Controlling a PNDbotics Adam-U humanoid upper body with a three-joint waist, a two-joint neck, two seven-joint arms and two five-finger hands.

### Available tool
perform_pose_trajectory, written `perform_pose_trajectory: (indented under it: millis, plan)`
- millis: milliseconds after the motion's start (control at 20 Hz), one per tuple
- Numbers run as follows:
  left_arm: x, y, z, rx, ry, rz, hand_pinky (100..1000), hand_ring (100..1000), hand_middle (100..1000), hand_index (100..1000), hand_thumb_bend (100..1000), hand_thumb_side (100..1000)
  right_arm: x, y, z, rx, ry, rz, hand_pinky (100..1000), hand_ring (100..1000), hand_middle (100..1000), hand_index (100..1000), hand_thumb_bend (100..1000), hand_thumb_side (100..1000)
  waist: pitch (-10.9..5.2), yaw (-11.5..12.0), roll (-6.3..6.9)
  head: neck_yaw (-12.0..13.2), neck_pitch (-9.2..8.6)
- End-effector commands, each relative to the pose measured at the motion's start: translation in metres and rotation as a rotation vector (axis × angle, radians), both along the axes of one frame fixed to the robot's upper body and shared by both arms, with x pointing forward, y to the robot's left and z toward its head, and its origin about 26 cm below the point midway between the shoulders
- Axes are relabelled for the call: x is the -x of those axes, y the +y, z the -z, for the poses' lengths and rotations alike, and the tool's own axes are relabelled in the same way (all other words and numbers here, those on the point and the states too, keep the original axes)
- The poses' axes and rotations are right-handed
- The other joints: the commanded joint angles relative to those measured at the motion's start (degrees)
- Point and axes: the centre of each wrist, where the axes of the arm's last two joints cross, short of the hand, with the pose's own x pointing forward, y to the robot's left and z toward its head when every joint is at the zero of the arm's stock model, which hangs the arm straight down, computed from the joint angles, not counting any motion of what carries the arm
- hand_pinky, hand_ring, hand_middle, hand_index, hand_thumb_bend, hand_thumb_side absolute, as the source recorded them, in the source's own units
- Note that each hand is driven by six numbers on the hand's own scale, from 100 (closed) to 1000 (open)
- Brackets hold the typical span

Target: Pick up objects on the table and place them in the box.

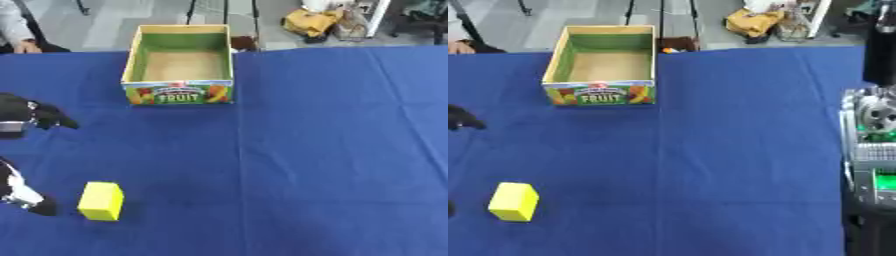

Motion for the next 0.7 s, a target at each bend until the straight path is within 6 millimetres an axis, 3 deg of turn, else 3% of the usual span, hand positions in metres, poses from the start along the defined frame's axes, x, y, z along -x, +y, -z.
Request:
perform_pose_trajectory:
  millis: [50,400,700]
  plan:
    - [0.002,-0.004,-0.003,0.011,0.010,-0.008,764,833,886,1000,871,678,0.003,0.000,-0.007,0.001,-0.024,-0.003,759,856,701,864,100,1000,-0.64,-0.2,0.24,0.3,-0.82]
    - [0.000,-0.012,0.001,0.061,0.041,-0.026,741,802,853,1000,880,649,0.003,0.000,-0.007,-0.005,-0.023,-0.004,760,856,698,864,100,1000,-0.24,-0.1,0.19,0.3,-1.13]
    - [-0.002,-0.021,0.005,0.071,0.029,-0.036,689,763,810,998,799,647,0.003,-0.001,-0.006,-0.007,-0.021,-0.004,759,856,696,863,100,1000,0.10,-0.1,0.13,0.5,-1.44]
